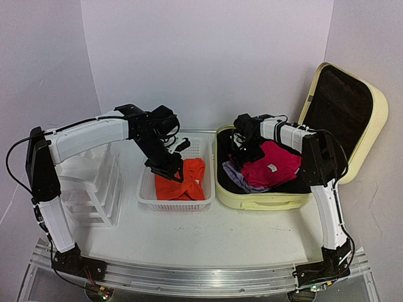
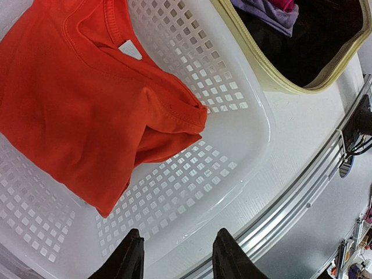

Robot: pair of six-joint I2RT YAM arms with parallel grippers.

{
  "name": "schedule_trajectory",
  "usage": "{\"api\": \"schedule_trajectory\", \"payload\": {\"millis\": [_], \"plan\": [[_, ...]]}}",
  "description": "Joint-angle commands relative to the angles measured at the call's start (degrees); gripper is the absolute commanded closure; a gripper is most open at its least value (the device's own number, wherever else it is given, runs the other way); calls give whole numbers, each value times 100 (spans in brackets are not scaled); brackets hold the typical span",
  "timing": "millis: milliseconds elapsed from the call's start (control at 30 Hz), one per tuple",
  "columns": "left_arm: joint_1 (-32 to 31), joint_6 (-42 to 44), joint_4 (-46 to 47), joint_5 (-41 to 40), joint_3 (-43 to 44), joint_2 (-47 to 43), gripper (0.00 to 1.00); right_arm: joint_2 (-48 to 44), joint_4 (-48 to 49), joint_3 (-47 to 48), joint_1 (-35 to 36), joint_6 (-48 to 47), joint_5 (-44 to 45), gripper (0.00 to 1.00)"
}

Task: Open, take out, and arrange the luggage

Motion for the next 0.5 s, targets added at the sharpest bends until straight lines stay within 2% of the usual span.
{"api": "schedule_trajectory", "payload": {"millis": [0,167,467], "plan": [[-15,105,-84,-110,205,-299,58,-126,227,-123,31,122,1147,24],[-15,116,-95,-124,221,-288,58,-363,375,-237,-26,69,1266,29],[-15,97,-101,-113,177,-280,57,-802,508,-612,-354,-36,574,32]]}}
